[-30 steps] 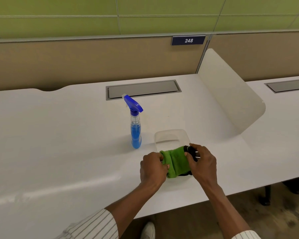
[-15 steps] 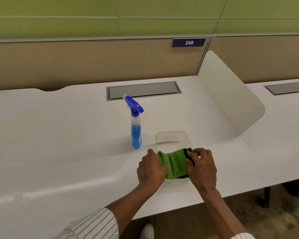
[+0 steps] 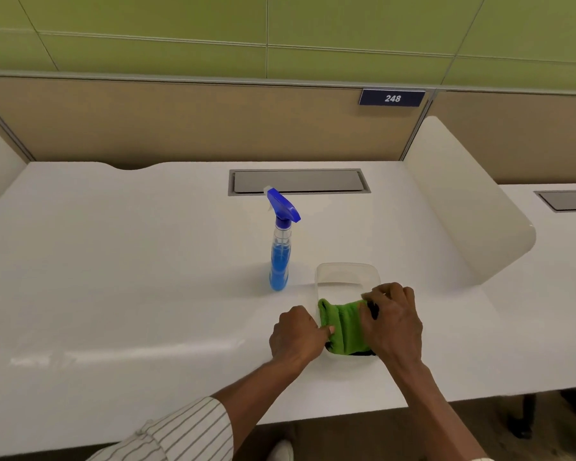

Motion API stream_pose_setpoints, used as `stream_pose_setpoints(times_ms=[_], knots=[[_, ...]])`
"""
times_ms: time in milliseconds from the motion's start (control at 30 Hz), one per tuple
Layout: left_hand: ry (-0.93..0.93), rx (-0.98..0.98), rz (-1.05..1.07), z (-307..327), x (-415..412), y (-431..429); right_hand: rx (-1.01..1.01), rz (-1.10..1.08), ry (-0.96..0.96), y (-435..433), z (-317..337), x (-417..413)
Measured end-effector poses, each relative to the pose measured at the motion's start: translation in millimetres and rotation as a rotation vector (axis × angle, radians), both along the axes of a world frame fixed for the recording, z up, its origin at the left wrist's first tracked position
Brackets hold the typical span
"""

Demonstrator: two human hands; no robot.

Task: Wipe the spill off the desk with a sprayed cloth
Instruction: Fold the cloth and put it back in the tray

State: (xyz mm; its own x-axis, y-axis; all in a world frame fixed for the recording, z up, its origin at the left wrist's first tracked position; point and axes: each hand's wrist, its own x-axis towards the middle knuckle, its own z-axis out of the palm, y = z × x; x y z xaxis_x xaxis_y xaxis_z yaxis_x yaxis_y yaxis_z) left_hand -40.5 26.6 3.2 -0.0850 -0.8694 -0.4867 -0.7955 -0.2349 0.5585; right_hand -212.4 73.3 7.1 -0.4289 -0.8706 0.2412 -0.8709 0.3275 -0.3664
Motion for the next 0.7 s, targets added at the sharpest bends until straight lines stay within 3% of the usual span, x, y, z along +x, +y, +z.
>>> stream_pose_setpoints(times_ms=[200, 367, 700], knots=[[0.13, 0.021, 0.016, -5.0, 9.1, 6.6, -0.007, 0.186, -0.51, -64.8, 40.4, 23.1], [0.205, 0.032, 0.024, -14.3, 15.4, 14.4, 0.118, 0.362, -0.552, -119.7, 48.9, 53.1], [0.041, -0.083, -0.058, -11.4, 13.9, 27.1, 0.182, 0.474, -0.608, -171.9, 47.0, 82.3]])
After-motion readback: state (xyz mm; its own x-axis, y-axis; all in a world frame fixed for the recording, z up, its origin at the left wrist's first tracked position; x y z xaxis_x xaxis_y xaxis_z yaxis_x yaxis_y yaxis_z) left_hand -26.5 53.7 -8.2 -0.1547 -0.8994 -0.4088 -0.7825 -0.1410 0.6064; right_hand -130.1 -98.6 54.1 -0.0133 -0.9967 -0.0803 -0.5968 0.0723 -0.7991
